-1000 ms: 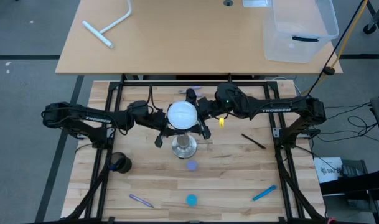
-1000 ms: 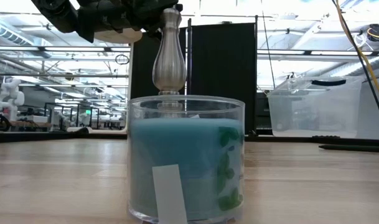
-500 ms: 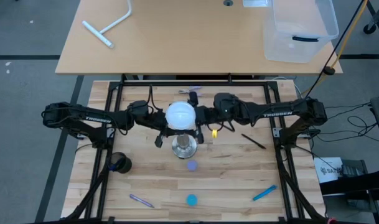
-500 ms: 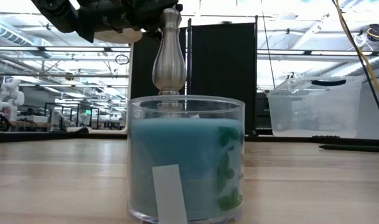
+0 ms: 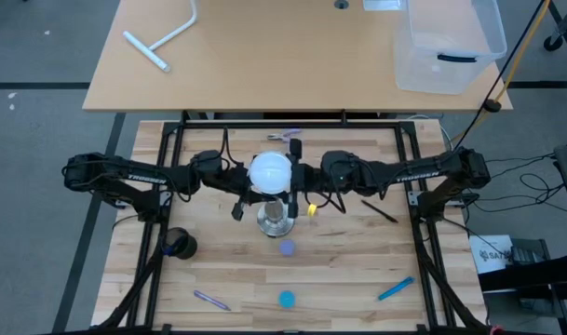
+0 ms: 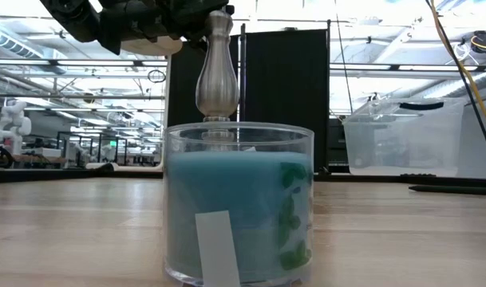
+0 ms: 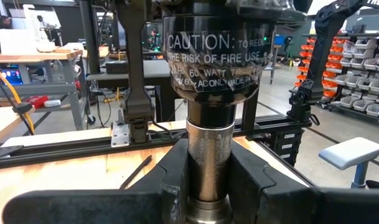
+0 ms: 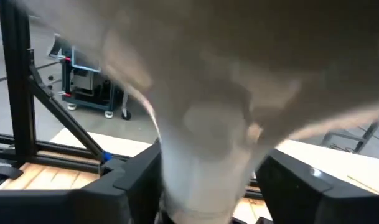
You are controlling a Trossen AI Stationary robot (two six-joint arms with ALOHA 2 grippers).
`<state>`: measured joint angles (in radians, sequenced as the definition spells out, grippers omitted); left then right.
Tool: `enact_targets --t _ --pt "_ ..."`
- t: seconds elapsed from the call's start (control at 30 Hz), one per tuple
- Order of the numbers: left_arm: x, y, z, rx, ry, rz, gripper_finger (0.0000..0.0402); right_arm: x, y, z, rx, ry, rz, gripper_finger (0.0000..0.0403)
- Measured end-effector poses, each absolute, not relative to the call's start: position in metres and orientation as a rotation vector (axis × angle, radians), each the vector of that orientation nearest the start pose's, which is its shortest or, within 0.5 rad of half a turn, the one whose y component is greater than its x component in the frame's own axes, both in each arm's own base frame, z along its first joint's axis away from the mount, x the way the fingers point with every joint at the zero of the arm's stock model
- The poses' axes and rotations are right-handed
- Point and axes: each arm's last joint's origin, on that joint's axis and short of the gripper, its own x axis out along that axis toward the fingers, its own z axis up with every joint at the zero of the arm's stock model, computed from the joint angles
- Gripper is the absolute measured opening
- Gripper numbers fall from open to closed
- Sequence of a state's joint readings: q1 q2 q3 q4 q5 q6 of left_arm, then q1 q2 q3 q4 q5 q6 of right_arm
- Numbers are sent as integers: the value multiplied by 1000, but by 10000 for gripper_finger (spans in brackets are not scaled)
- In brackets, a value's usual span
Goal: Screw lightbulb
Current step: Remove the lightbulb from the silver lamp socket
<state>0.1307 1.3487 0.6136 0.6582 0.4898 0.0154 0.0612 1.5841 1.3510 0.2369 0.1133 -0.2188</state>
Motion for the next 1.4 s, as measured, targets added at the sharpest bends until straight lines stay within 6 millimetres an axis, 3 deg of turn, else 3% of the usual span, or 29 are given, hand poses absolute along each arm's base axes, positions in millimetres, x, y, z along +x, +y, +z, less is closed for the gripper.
enact_targets --t 0.5,1.4 --pt "276 23 234 -10 71 -361 75 371 32 372 -224 -20 -42 144" --pt "276 21 235 -7 65 -403 75 370 -21 369 -177 -30 324 149"
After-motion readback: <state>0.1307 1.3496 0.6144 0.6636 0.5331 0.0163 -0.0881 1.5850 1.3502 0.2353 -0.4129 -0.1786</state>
